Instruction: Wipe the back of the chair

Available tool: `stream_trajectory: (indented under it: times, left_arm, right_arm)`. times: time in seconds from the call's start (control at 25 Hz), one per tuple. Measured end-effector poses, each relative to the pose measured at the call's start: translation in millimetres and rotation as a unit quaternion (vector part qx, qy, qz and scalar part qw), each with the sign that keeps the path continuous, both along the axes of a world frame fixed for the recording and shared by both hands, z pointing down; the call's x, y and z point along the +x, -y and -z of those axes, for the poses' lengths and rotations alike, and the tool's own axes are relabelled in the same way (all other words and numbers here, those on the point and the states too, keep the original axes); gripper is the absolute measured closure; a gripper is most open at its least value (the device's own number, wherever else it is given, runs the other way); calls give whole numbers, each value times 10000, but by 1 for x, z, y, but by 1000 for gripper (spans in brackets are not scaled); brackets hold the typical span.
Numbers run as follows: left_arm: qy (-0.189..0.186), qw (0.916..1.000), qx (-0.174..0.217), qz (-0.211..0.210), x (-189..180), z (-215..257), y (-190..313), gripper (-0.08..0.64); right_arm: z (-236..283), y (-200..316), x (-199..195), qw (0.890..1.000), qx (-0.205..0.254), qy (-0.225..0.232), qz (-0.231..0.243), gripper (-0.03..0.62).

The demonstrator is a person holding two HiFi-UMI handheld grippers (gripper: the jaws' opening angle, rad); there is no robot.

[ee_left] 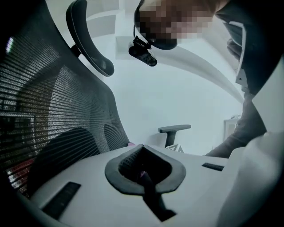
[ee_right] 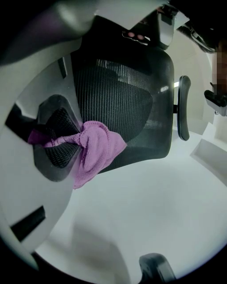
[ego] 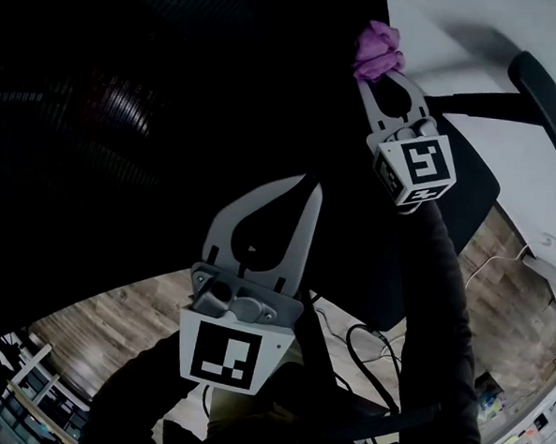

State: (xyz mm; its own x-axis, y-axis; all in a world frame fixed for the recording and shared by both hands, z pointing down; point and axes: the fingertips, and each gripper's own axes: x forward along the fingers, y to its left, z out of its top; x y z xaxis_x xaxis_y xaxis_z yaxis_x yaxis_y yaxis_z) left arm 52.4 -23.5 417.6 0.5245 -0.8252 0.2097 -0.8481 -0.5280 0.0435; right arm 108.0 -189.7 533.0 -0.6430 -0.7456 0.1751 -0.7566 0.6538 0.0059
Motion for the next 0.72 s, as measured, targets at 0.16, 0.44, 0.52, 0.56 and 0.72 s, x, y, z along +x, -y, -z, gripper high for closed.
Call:
stream_trajectory:
  times: [0.16, 0.44, 0.52, 0.56, 0.72]
  left_arm:
    - [-53, 9999, 87, 10, -3, 5, 1, 551]
    - [-35, 9999, 99, -100, 7, 3, -3, 551]
    - [-31, 9999, 104, -114, 7, 4, -4, 551]
    - [-24, 9999, 105, -120, 6, 4, -4, 551]
    - [1, 9999, 111, -117, 3, 4, -5, 551]
  right_arm:
    - [1, 5, 0, 10000, 3, -23, -74, 548]
    - [-4, 11, 15, 9997, -18, -72, -219, 548]
    - [-5, 13, 18, 9996, -31, -95, -267, 548]
    - [-6, 15, 19, 9995, -35, -109, -298, 548]
    - [-10, 19, 22, 9993, -71, -141, -343, 548]
